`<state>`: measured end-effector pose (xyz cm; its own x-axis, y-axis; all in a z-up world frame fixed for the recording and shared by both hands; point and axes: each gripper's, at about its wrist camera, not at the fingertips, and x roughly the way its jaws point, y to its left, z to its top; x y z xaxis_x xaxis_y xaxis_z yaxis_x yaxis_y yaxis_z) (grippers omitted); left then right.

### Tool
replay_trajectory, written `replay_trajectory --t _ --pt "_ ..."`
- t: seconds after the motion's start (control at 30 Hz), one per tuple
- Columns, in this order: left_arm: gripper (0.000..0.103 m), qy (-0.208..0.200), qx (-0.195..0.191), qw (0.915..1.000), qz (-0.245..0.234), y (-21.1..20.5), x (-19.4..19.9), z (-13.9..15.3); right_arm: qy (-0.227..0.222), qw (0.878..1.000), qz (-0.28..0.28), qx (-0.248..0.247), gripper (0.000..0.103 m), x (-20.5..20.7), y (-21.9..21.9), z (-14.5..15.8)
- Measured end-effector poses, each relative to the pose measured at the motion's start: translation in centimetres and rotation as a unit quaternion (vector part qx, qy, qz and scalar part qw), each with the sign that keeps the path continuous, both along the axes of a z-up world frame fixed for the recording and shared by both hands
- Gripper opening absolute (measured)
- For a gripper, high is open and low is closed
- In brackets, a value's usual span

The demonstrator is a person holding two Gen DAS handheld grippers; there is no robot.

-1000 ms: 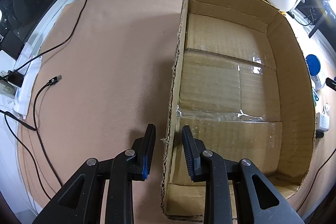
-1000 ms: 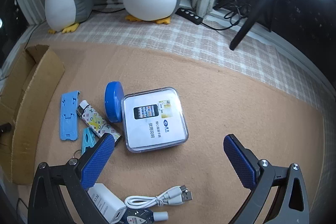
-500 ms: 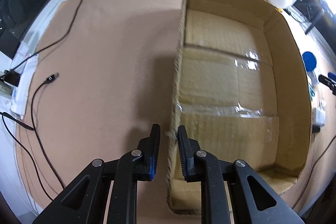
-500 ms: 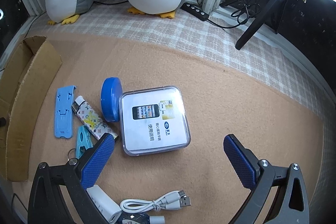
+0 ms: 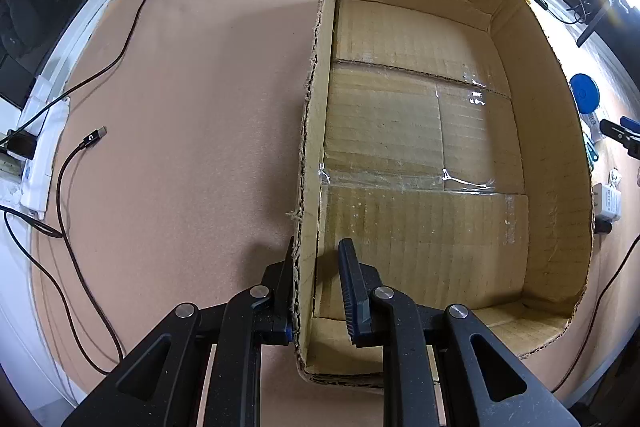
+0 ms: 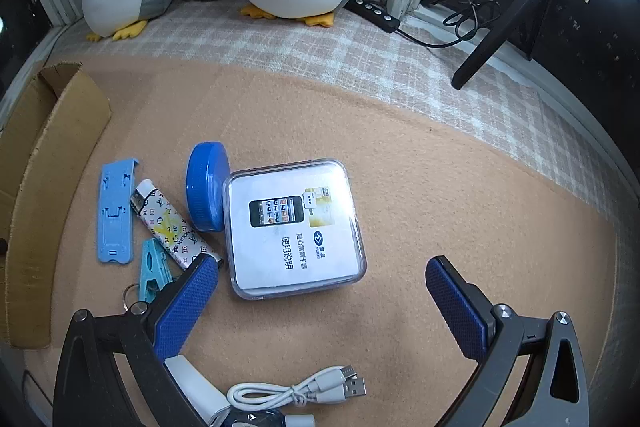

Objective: Organize rigid objects
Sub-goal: 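Move the right gripper toward the clear plastic card box, then close the right gripper on the clear plastic card box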

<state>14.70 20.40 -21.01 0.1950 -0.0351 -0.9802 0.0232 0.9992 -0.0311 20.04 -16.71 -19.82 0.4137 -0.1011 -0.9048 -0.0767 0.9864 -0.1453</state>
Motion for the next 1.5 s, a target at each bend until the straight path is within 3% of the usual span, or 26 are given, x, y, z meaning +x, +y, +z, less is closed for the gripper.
replay_trajectory --t 0.2,0.53,0.93,1.23,1.33,1.4,1.5 --pt "0.019 -0.002 0.002 1.0 -0.003 -0.1 0.1 -0.1 0.014 1.0 0.013 -0.024 0.102 1.2 0.5 -1.0" --pt "0.019 -0.004 -0.001 1.0 0.0 0.6 -0.2 -0.1 0.026 1.0 0.009 -0.014 0.102 2.6 -0.3 -1.3" --pt "0.019 -0.004 -0.005 1.0 0.003 1.0 -0.2 0.1 0.041 0.998 -0.036 -0.023 0.102 2.9 -5.2 -2.4" --pt "0.019 -0.004 -0.006 1.0 0.004 1.3 -0.1 -0.1 0.053 0.998 -0.004 -0.024 0.102 4.8 -4.1 -2.7" --pt "0.019 -0.004 -0.006 1.0 0.006 1.4 -0.1 -0.1 0.058 0.998 -0.006 -0.005 0.094 5.4 -4.2 -2.8" --pt "0.019 -0.004 -0.006 1.0 0.006 1.4 -0.1 -0.1 0.065 0.998 -0.006 0.021 0.08 6.0 -5.1 -2.8" --pt "0.019 -0.004 -0.007 1.0 0.006 1.5 -0.1 -0.1 0.069 0.997 -0.001 0.032 0.075 6.2 -5.2 -2.6"
